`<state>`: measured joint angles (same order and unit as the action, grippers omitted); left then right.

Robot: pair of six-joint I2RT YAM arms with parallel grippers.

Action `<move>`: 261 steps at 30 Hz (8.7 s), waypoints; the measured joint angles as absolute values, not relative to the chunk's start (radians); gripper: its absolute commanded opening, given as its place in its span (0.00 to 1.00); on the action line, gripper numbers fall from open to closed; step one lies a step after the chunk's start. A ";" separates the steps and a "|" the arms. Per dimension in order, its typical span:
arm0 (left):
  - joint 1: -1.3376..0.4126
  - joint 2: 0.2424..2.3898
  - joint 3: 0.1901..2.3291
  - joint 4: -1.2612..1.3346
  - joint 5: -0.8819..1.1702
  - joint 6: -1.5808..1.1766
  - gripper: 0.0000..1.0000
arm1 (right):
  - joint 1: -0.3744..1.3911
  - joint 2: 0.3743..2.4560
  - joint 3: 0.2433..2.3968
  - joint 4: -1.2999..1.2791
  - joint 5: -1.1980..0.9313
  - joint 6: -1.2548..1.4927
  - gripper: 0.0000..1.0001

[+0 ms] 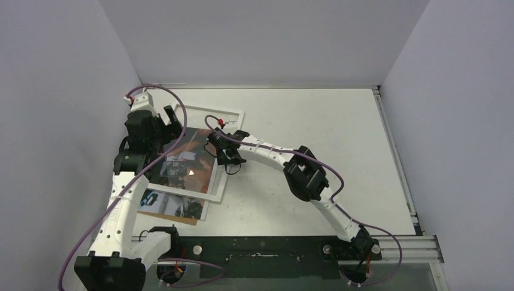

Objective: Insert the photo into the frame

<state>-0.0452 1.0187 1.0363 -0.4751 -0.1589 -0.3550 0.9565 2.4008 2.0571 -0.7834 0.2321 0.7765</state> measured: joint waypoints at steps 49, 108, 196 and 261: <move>-0.097 1.606 1.097 -0.330 0.389 -0.784 0.87 | 0.896 1.991 1.505 -0.490 0.306 0.777 0.00; -0.332 2.121 1.543 -0.265 0.619 -0.833 0.00 | 0.817 1.822 1.341 -0.395 0.191 0.771 0.48; -0.391 2.164 1.593 -0.347 0.561 -0.773 0.70 | 0.799 1.892 1.432 -0.689 0.186 0.730 0.15; -0.472 2.247 1.807 -0.480 0.622 -0.831 0.00 | 0.879 1.709 1.358 -0.640 0.364 0.715 0.54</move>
